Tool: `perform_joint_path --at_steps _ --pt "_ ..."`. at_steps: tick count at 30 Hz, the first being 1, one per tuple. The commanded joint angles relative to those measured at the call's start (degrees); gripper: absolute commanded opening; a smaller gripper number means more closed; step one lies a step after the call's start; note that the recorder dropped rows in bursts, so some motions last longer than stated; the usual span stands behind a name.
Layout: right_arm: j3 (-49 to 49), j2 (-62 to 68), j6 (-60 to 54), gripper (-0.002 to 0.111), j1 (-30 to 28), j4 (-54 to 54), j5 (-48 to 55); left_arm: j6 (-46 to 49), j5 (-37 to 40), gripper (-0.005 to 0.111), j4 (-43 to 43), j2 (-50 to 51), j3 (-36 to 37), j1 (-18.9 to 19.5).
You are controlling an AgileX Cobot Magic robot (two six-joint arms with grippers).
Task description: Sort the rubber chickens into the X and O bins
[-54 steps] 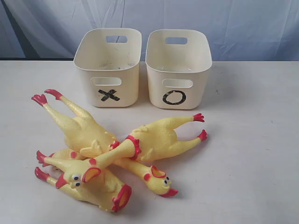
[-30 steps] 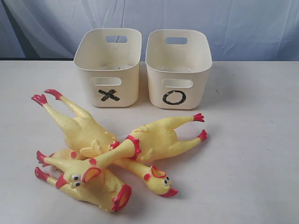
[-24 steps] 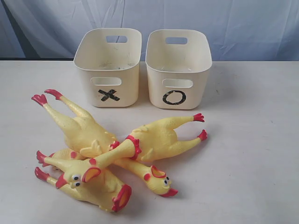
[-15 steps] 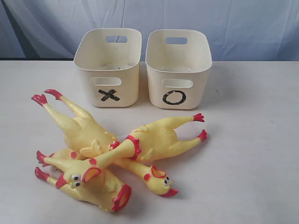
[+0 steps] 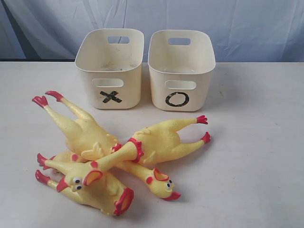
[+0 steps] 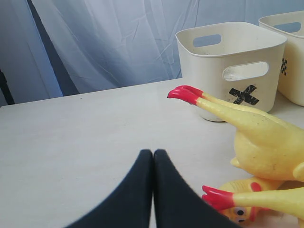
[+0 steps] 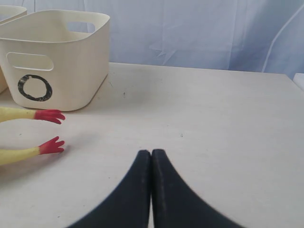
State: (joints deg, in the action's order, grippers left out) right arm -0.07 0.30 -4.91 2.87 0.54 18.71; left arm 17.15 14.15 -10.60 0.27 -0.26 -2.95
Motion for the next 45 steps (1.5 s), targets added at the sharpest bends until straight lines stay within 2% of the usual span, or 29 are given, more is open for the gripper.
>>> perform_joint_path --at_steps 1,8,12,16,23,30,39,45 --pt "0.07 -0.30 -0.10 -0.001 -0.45 -0.06 -0.90 -0.18 -0.86 0.000 0.12 -0.27 0.26 -0.57" --pt "0.07 -0.30 -0.10 -0.001 -0.45 -0.06 -0.90 -0.18 -1.03 0.000 0.30 -0.27 0.26 -0.57" --pt "0.07 -0.30 -0.10 -0.001 -0.45 -0.06 -0.90 -0.18 -3.81 0.000 -1.08 -0.27 0.26 -0.57" --pt "0.07 -0.30 -0.10 -0.001 -0.45 -0.06 -0.90 -0.29 -4.58 0.000 -6.56 -0.27 0.26 -0.57" --pt "0.07 -0.30 -0.10 -0.001 -0.45 -0.06 -0.90 -0.29 -8.10 0.000 -23.51 -0.27 0.26 -0.57" --pt "0.07 -0.30 -0.10 -0.001 -0.45 -0.06 -0.90 -0.29 -7.99 0.000 -40.92 -0.27 0.26 -0.57" --pt "0.07 -0.30 -0.10 -0.001 -0.45 0.31 -0.90 -0.29 -6.65 0.000 -51.28 -0.27 0.26 -0.57" --pt "0.07 -0.30 -0.10 -0.001 -0.45 0.31 -0.90 3.67 -1.62 0.000 -49.58 -0.27 -1.65 -0.57"
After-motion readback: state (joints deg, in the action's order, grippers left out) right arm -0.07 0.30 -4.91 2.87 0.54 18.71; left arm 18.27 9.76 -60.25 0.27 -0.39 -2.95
